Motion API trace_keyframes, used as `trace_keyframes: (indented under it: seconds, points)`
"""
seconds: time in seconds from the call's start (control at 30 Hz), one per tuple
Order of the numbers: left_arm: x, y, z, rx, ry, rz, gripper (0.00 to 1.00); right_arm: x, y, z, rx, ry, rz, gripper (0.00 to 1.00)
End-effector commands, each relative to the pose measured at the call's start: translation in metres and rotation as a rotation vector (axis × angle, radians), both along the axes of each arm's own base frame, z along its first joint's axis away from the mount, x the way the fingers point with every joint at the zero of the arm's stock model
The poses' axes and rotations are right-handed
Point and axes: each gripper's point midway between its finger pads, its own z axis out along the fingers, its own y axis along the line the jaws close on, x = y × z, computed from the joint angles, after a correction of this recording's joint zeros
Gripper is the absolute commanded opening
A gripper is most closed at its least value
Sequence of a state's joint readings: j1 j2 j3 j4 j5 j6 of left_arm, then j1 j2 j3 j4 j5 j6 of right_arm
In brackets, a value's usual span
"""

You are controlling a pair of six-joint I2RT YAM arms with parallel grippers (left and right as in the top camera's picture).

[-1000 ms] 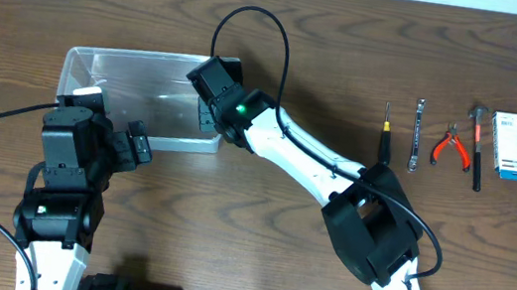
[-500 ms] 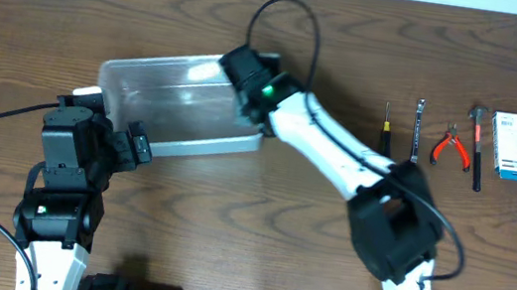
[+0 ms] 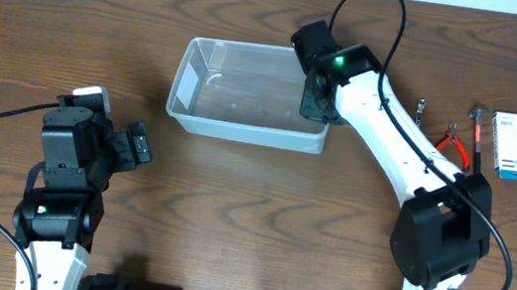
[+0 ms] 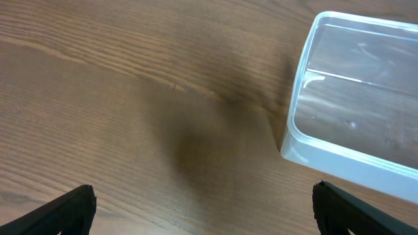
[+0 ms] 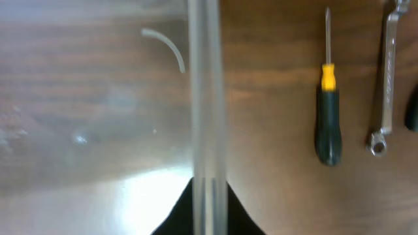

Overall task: Pack container
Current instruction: 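Drag the clear container rightward to the table center with the right gripper, then release the container and move the right gripper to the white box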

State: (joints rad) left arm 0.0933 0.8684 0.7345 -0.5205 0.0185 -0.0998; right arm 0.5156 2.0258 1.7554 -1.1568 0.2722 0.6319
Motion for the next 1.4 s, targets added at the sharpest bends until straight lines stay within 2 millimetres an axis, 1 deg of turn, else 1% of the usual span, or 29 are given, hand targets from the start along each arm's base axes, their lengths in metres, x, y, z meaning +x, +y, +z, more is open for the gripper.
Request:
trace_keyframes:
  seconds: [0.0,0.13,0.27,0.4,0.53,0.6,0.67,0.73,0.77,0.83,0.9,1.03,1.13,1.23,1.3,1.37]
  points:
    - [0.003,0.001,0.009,0.019,-0.016,-0.005,0.98,-0.009,-0.003,0.006,-0.02,0.021,0.009,0.11]
    - [0.003,0.001,0.009,0.019,-0.016,-0.005,0.98,-0.015,-0.014,0.006,-0.076,0.058,0.046,0.15]
    - [0.003,0.001,0.009,0.019,-0.016,-0.005,0.98,-0.014,-0.028,0.008,-0.123,0.056,0.031,0.17]
    - [0.003,0.001,0.009,0.019,-0.016,-0.005,0.98,-0.008,-0.044,0.01,-0.154,0.049,0.01,0.17]
    - [0.003,0.001,0.009,0.019,-0.016,-0.005,0.98,0.0,-0.065,0.013,-0.195,0.034,-0.02,0.15]
    - [0.003,0.001,0.009,0.019,-0.016,-0.004,0.98,0.002,-0.074,0.013,-0.193,0.037,-0.043,0.13]
    - [0.003,0.001,0.009,0.019,-0.016,-0.005,0.98,0.002,-0.078,0.01,-0.157,0.055,-0.064,0.12]
    - [0.003,0.001,0.009,0.02,-0.016,-0.005,0.98,-0.002,-0.074,0.004,-0.063,0.101,-0.081,0.09]
    - [0.003,0.001,0.009,0.019,-0.016,-0.005,0.98,-0.005,-0.069,0.002,-0.01,0.13,-0.077,0.06]
    - [0.003,0.001,0.009,0.019,-0.016,-0.005,0.98,-0.015,-0.05,-0.002,0.128,0.206,-0.018,0.01]
    - [0.003,0.001,0.009,0.019,-0.016,-0.005,0.98,-0.023,-0.042,-0.003,0.177,0.247,0.008,0.01]
    - [0.003,0.001,0.009,0.019,-0.016,-0.005,0.98,-0.048,-0.039,-0.002,0.153,0.341,0.026,0.01]
    - [0.003,0.001,0.009,0.019,-0.016,-0.004,0.98,-0.074,-0.037,0.001,0.12,0.433,0.044,0.01]
    - [0.003,0.001,0.009,0.019,-0.016,-0.005,0.98,-0.095,-0.022,0.004,0.126,0.507,0.124,0.01]
    - [0.003,0.001,0.009,0.019,-0.016,-0.005,0.98,-0.105,-0.011,0.005,0.119,0.525,0.167,0.01]
    - [0.003,0.001,0.009,0.019,-0.016,-0.005,0.98,-0.11,0.002,0.005,0.11,0.52,0.21,0.01]
